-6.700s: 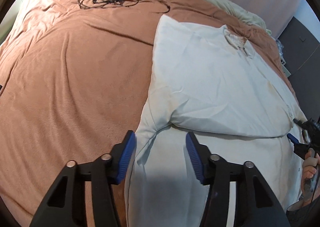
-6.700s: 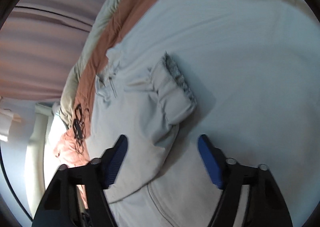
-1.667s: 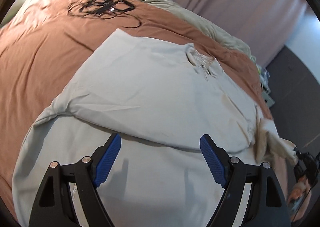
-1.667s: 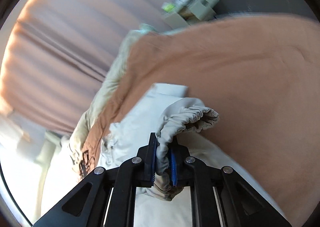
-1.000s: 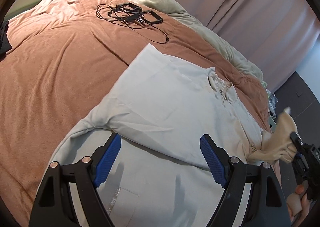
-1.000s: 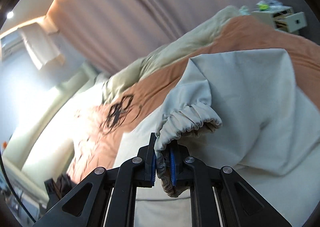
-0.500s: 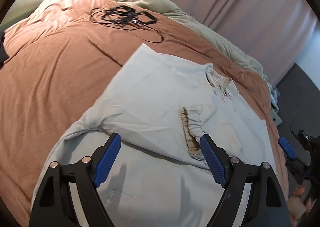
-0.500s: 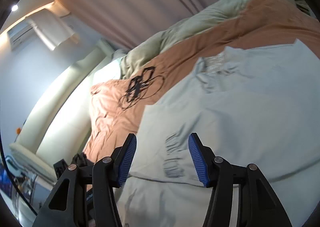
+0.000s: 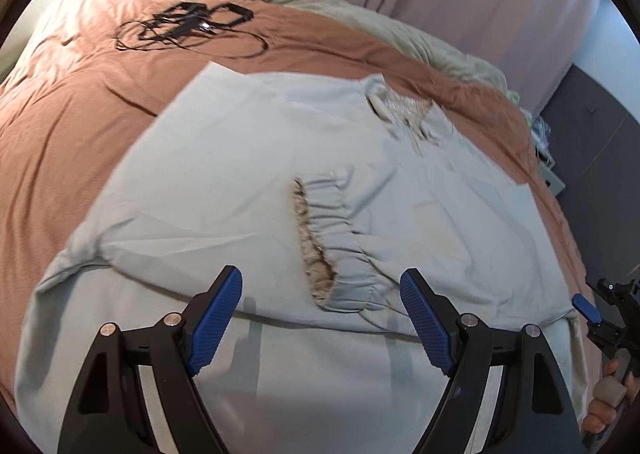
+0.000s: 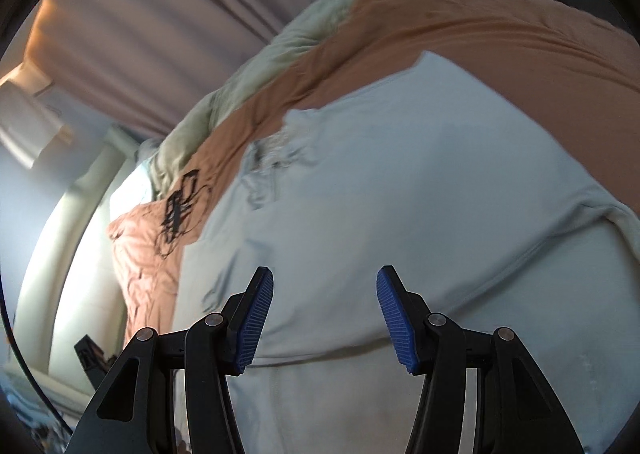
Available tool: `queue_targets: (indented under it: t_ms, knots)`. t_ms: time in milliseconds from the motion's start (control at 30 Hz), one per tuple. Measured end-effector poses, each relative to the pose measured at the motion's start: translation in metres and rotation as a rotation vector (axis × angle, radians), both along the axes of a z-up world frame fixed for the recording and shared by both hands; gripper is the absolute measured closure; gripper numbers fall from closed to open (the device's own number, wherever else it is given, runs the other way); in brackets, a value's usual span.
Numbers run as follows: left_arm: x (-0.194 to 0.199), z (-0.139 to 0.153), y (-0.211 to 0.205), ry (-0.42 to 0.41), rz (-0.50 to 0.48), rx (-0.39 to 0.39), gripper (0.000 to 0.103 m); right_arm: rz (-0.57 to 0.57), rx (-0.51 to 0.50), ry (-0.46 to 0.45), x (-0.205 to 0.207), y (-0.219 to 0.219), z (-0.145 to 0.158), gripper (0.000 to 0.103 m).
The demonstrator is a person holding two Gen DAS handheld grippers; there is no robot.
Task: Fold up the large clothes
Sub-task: 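Smooth the folded sleeves flat with both grippers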
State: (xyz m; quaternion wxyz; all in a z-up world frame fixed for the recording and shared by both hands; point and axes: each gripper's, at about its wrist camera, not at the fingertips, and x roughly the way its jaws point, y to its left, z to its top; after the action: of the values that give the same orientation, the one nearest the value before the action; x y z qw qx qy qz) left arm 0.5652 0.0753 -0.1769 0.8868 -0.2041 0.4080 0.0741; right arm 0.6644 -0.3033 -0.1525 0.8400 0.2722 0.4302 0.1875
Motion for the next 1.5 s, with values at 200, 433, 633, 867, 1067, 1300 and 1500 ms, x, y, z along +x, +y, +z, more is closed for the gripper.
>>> queue_targets:
  t_ms: [200,433,633,867,1067,1300,1500]
  knots:
    - [0.016,-0.015,-0.018,0.036,-0.058,0.001,0.030,-0.160,0.032,0.132,0.008,-0.069,-0.031,0.048]
    - [0.027,-0.030,-0.029,0.086,-0.071,0.076,0.057,-0.293,0.196,0.248,0.016,-0.125,-0.073,0.049]
    - [0.027,-0.031,-0.029,0.071,-0.049,0.130,0.062,-0.355,0.205,0.223,0.032,-0.136,-0.081,0.079]
    - [0.008,-0.008,-0.027,0.023,-0.044,0.091,0.062,-0.359,0.237,0.217,0.024,-0.137,-0.075,0.058]
    - [-0.020,0.013,-0.019,0.009,-0.039,0.025,0.060,-0.315,0.204,0.159,-0.012,-0.131,-0.049,0.033]
    - [-0.063,0.044,-0.004,-0.044,-0.036,0.013,0.031,-0.247,0.145,0.074,-0.062,-0.123,-0.021,0.015]
    - [-0.110,0.066,0.004,-0.090,-0.024,0.027,0.030,-0.223,0.032,0.026,-0.104,-0.124,0.001,0.015]
